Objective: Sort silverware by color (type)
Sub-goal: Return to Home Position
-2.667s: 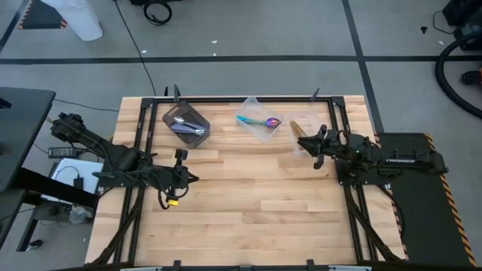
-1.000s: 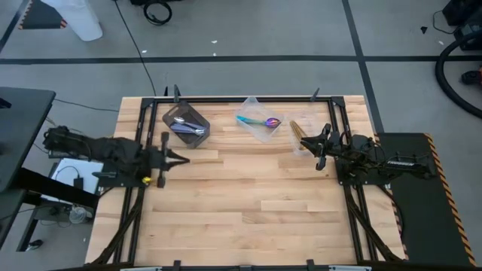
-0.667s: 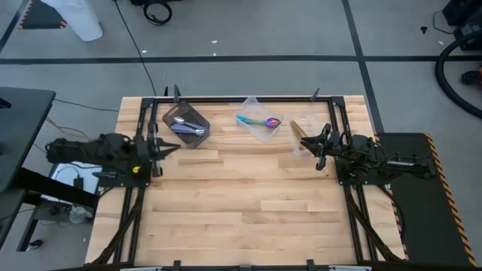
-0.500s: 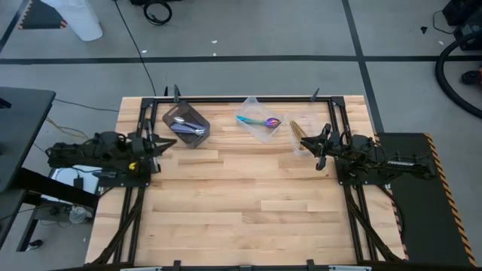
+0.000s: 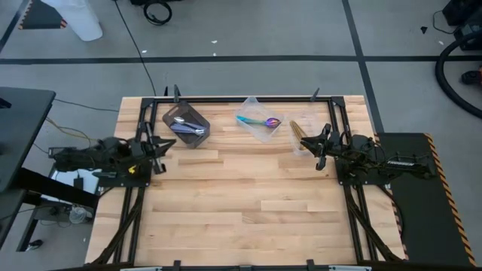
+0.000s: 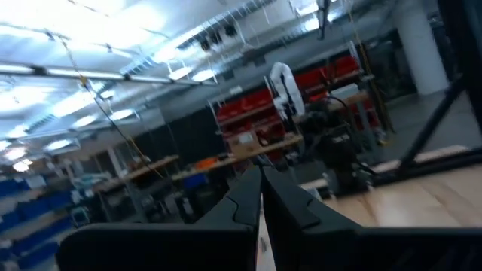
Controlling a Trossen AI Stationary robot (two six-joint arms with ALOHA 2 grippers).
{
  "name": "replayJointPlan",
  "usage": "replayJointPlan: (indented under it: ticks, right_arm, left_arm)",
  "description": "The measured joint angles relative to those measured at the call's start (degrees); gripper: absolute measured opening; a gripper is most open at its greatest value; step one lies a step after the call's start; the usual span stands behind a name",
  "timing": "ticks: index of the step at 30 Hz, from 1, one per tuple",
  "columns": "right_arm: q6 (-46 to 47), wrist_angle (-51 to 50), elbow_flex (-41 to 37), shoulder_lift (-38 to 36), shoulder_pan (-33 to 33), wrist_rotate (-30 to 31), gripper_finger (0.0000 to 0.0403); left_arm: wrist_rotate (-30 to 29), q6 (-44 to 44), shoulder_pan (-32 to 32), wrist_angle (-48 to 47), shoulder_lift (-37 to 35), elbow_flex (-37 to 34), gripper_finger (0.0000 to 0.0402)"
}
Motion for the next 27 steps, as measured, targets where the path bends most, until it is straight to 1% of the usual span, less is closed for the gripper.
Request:
replayJointPlan:
  ticks: [3,5,7,16,20,27]
  right_arm:
    - [0.0,0.0,0.0,0.0,0.0,0.1,0.0079]
    - [0.0,0.0,0.0,0.0,0.0,0.1,0.0079]
    - [0.0,0.0,0.0,0.0,0.0,0.1,0.0079]
    - [0.0,0.0,0.0,0.0,0.0,0.2,0.0079]
    - [0.0,0.0,0.0,0.0,0.0,0.2,0.0079]
    - [0.0,0.0,0.0,0.0,0.0,0.3,0.0079]
  left_arm:
    - [-1.4,1.8,0.4,5.4,-0.1,-3.2,0.0023]
    - [-3.1,2.4,0.7,6.8,-0.1,-4.4,0.0023]
    - [-3.5,3.3,1.2,8.0,-0.1,-5.0,0.0023]
    - [-2.4,2.9,1.6,5.4,-0.1,-5.1,0.0023]
    - [-0.6,5.6,1.6,7.9,0.0,-7.8,0.0023]
    - [-0.3,7.1,2.5,6.1,0.0,-7.7,0.0023]
